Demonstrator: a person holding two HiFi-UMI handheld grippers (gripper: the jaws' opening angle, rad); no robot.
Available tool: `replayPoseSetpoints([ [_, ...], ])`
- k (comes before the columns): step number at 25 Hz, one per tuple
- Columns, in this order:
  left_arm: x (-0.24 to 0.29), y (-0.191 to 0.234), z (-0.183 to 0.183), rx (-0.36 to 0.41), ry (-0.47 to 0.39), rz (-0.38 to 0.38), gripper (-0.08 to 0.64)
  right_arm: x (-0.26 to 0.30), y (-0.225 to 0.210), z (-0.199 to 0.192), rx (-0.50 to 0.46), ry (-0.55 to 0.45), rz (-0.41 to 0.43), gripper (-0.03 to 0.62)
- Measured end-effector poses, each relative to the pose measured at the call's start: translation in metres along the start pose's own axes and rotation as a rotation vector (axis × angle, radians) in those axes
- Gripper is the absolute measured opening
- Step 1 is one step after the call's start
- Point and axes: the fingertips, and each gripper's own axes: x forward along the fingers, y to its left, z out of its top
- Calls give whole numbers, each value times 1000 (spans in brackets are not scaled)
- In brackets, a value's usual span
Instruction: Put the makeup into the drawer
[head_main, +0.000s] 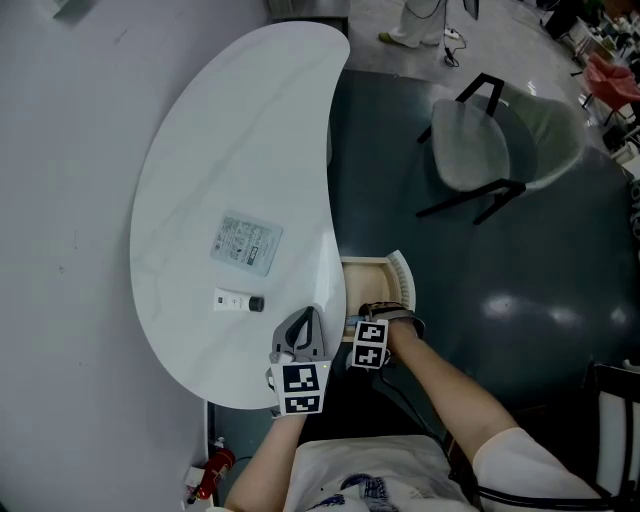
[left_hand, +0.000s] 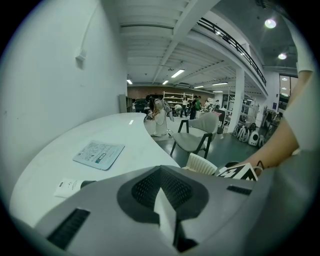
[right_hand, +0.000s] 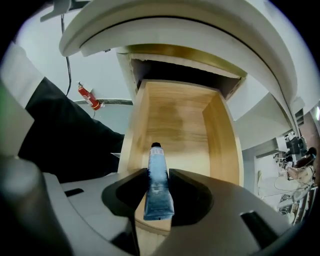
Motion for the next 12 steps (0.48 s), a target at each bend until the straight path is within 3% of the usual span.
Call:
replayPoseSetpoints([
  [12, 3, -4, -2, -1, 5, -2, 41, 8, 12, -8, -12, 82, 86, 144],
])
